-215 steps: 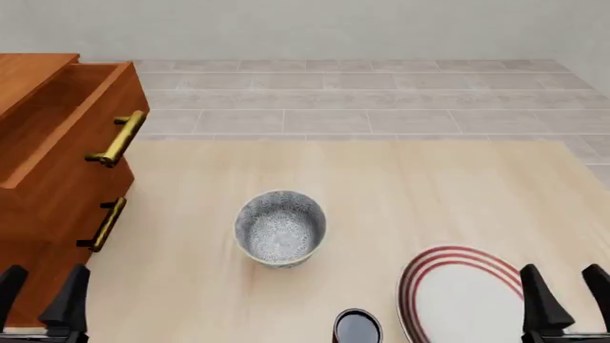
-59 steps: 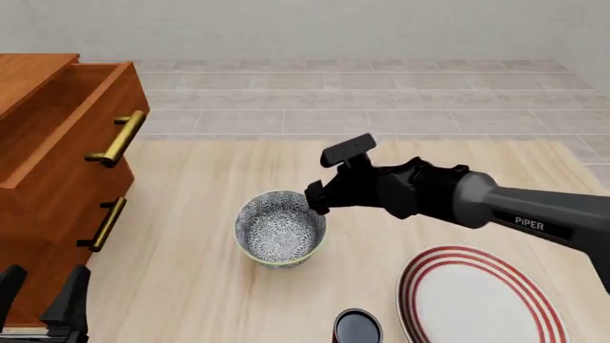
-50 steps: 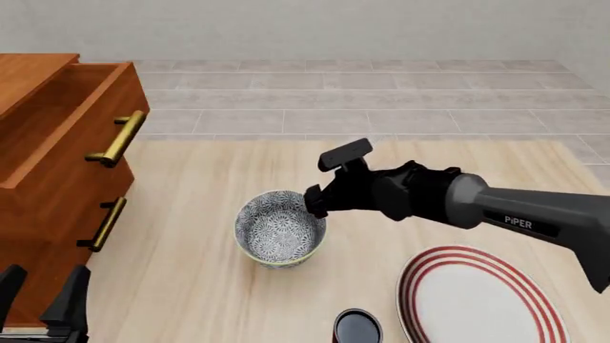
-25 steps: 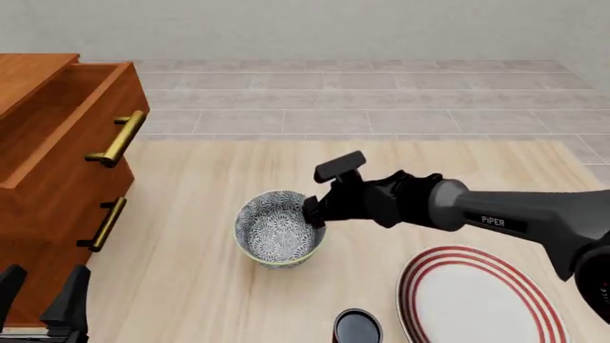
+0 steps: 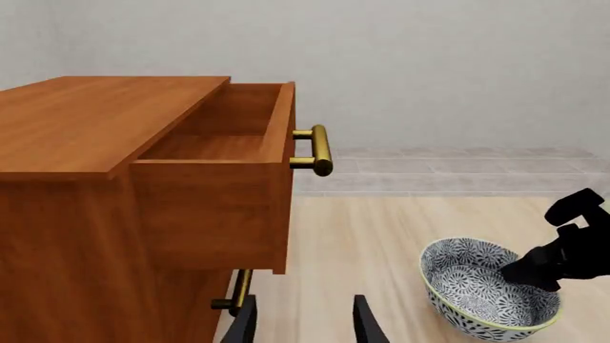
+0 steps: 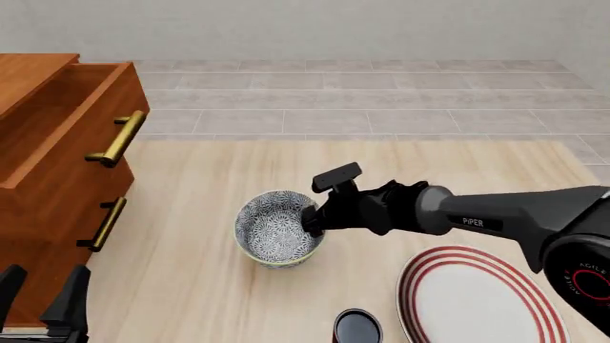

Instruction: Put the bowl on the plate.

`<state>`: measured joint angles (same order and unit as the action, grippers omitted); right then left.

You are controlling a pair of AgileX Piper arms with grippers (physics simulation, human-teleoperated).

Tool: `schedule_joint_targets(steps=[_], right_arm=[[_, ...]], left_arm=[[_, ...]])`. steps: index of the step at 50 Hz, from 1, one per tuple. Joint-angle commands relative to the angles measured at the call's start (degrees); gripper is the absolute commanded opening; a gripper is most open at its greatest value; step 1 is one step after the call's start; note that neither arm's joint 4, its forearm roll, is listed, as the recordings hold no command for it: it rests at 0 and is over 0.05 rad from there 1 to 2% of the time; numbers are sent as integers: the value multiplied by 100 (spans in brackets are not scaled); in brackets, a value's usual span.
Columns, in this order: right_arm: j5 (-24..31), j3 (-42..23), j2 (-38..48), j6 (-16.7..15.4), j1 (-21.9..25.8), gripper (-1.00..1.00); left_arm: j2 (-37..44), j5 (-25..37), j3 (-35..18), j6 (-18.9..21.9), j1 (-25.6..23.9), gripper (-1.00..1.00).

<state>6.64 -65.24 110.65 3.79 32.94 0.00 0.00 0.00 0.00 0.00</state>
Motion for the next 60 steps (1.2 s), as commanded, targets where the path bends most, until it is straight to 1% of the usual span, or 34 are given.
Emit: schedule_joint_targets(steps=[1, 19, 20, 24, 43, 60], right_arm=[[-96, -6, 169, 65, -19, 100], [-175, -5, 296, 158, -12, 100], [-185, 8, 270, 145, -2, -100], [-182, 51, 174, 148, 62, -100], [-109, 11, 1, 148, 84, -100], [212, -335, -418, 27, -35, -100]], left_arm=[[0, 0, 0, 0, 0, 100], [0, 0, 0, 0, 0, 100], [0, 0, 0, 0, 0, 100], [0, 0, 0, 0, 0, 100], [0, 0, 0, 0, 0, 100], [0, 0, 0, 0, 0, 100]])
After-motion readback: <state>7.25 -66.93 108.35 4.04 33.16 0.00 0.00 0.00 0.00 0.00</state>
